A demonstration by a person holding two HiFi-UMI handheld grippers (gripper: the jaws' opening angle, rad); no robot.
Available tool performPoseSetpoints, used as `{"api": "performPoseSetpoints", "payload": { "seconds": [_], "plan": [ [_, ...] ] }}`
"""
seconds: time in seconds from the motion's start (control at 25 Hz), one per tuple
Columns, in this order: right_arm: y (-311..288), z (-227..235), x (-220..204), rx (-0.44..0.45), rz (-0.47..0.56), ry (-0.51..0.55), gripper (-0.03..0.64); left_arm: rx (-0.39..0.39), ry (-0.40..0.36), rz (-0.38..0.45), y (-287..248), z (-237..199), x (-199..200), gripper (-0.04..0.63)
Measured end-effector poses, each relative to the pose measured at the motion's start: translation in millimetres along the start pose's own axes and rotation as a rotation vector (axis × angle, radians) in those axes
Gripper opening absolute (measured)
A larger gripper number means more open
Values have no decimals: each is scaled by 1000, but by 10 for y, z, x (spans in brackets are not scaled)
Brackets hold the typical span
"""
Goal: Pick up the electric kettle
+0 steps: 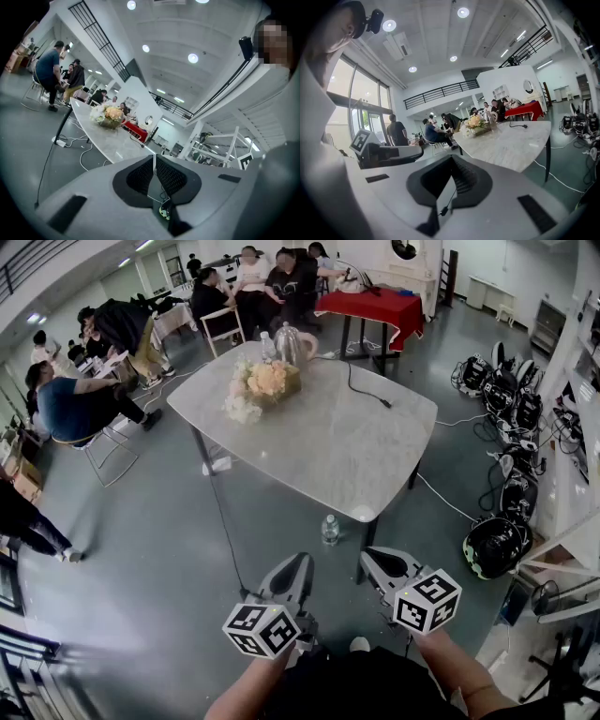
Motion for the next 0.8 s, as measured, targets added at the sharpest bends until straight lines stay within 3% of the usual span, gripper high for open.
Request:
{"api": "performPoseSetpoints", "payload": {
  "seconds": [0.4,0.8],
  "plan": [
    [-243,169,129,6,22,20,6,-21,-36,-4,-284,-100,109,23],
    [-173,153,82,3,51,-49,6,-84,-8,-37,-336,-86,55,23]
  ]
}}
Point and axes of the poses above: the fingertips, and each gripper's own axes: y backward along the fingers, z to its right, x out of its top, the point moved 10 cm from there along y, backward along the fingers, and after that the axes turned 14 degrees about -z, right-handed, at the moved point
